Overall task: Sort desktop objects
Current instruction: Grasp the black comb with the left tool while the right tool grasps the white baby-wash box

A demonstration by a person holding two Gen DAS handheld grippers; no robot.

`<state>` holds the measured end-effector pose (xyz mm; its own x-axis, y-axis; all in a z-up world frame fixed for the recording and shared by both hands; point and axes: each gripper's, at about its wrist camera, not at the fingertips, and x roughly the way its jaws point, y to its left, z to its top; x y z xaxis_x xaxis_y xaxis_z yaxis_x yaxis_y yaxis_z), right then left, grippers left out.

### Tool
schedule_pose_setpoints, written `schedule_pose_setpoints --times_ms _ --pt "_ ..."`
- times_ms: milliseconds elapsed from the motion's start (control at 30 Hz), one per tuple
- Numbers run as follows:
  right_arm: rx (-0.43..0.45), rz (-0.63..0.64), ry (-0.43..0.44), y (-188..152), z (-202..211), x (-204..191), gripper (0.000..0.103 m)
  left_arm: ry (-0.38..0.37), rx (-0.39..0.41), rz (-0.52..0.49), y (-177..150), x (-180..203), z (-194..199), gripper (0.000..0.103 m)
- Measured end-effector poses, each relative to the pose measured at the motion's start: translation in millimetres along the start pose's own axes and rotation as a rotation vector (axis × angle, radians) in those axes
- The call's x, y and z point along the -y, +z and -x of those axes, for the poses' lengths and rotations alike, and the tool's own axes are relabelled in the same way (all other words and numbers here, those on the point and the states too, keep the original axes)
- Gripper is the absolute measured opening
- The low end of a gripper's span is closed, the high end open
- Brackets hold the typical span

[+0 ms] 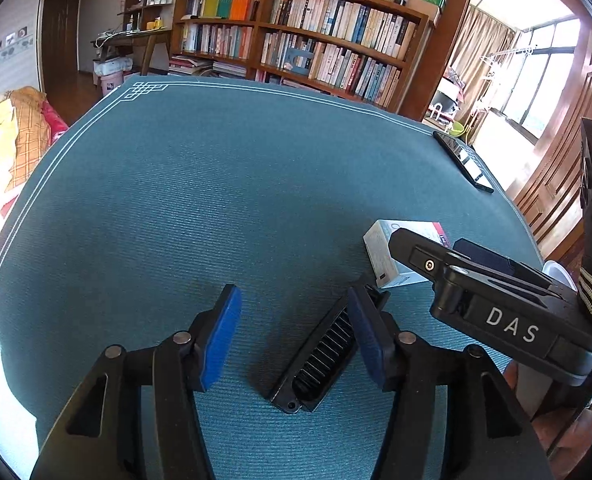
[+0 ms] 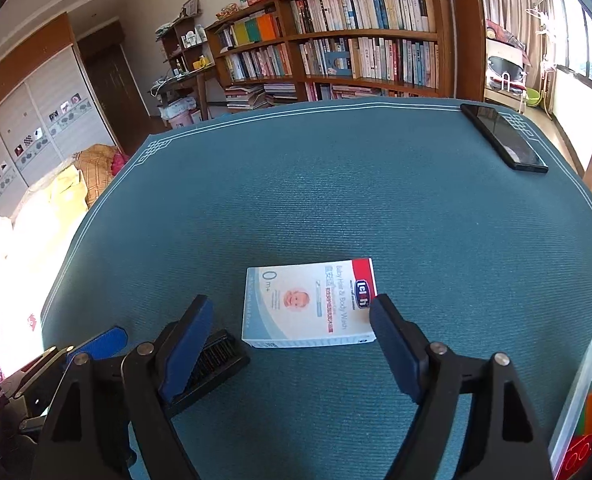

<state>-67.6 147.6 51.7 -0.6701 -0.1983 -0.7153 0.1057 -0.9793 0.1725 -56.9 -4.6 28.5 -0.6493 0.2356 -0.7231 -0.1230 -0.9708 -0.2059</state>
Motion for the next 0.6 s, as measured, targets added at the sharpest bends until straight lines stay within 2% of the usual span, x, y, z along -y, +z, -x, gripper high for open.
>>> schedule_pose_setpoints --times_ms 133,267,467,600 --pt "-0.003 0.047 -0.038 4 -6 -4 0.085 0.024 -0.004 0.014 1 -5 -1 0.059" --pt "-0.038 0.019 -0.069 4 -16 4 0.085 0.019 -0.014 0.024 1 -11 -3 0.059" --pt "-0.056 0.034 -0.069 -4 -23 7 0.085 -0.003 -0.019 -0.012 0 -3 -1 0.059" --pt "-0.045 0.022 -0.091 -7 -16 13 0.081 -0.015 -0.023 -0.046 -1 4 0 0.059"
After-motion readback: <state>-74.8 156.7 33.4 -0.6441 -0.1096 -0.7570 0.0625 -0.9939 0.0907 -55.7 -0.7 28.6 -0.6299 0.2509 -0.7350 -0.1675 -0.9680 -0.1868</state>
